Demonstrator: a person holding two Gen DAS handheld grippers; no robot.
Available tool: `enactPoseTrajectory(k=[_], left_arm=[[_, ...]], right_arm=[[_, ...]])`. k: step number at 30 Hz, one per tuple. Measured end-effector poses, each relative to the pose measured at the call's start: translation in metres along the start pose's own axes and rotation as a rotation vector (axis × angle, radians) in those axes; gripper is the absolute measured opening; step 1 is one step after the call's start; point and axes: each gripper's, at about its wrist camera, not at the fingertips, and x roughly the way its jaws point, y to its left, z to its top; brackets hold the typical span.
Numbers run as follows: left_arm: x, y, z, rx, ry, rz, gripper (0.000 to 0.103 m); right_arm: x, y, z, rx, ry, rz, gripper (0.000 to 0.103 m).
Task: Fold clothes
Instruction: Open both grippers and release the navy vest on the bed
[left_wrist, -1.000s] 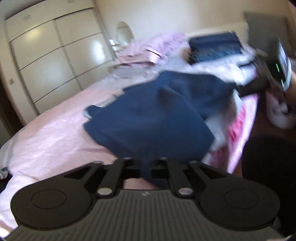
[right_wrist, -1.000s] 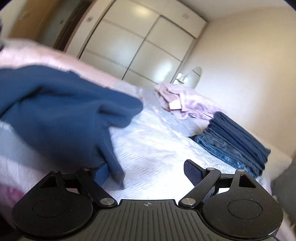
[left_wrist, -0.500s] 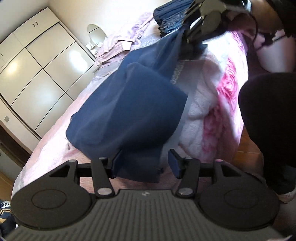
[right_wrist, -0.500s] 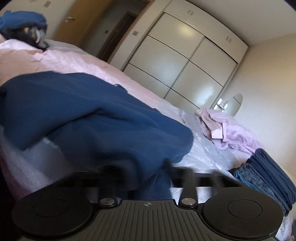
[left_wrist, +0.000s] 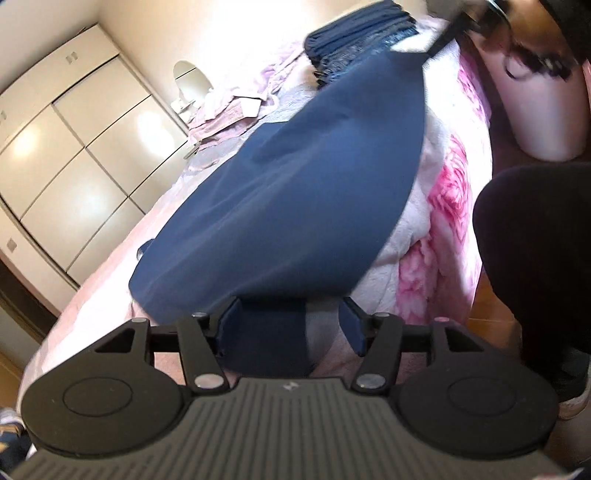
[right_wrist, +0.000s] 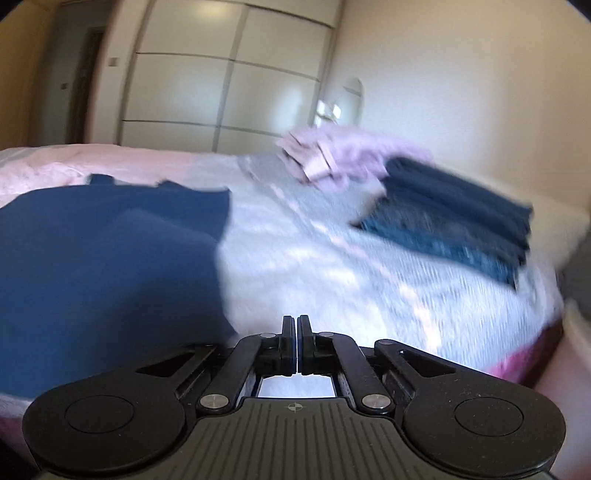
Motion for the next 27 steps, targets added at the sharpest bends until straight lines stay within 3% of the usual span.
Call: enactPoseTrajectory(k=[3, 5, 9, 12, 13, 14, 15, 16, 21, 24, 27], left_arm=[[-0.012, 0.024, -0.009, -0.114, 0.004, -0.037, 0.054], [-0.017, 0.042, -0.013, -0.206, 0.013, -0.078, 0.054], [-0.024, 0.08, -0.013, -0.298, -0.018, -0.049, 0.054], [-0.017, 0.114, -0.004, -0.331, -0.034, -0.011, 0.055], [-0.01, 0.126, 0.0, -0.329, -0.036, 0.0, 0.057], [-0.003, 0.139, 0.003, -0.328, -0.036, 0.01, 0.058], [0.011, 0.153, 0.006, -0.326, -0.029, 0.012, 0.063], [0.025, 0.166, 0.01, -0.324, -0.021, 0.014, 0.063], [0.104, 0.233, 0.02, -0.378, 0.011, 0.011, 0.063], [0.149, 0.265, 0.024, -0.415, 0.048, 0.002, 0.063], [0.183, 0.295, 0.029, -0.5, 0.112, -0.036, 0.06]], right_arm=[[0.0, -0.011, -0.015, 0.054, 0.071, 0.023, 0.0], [-0.008, -0.008, -0.021, 0.048, 0.07, 0.039, 0.0], [-0.016, 0.0, -0.018, 0.037, 0.056, 0.036, 0.0], [-0.02, 0.001, 0.002, 0.054, -0.002, 0.001, 0.003], [-0.02, -0.003, 0.013, 0.066, -0.027, -0.007, 0.009], [-0.02, -0.006, 0.024, 0.076, -0.054, -0.016, 0.033], [-0.019, -0.009, 0.037, 0.086, -0.083, -0.018, 0.073], [-0.016, -0.011, 0.05, 0.092, -0.115, -0.007, 0.084], [0.048, -0.003, 0.118, 0.026, -0.15, 0.196, 0.087], [0.11, 0.004, 0.148, 0.021, -0.092, 0.32, 0.087], [0.164, 0.016, 0.171, 0.03, 0.015, 0.39, 0.087]])
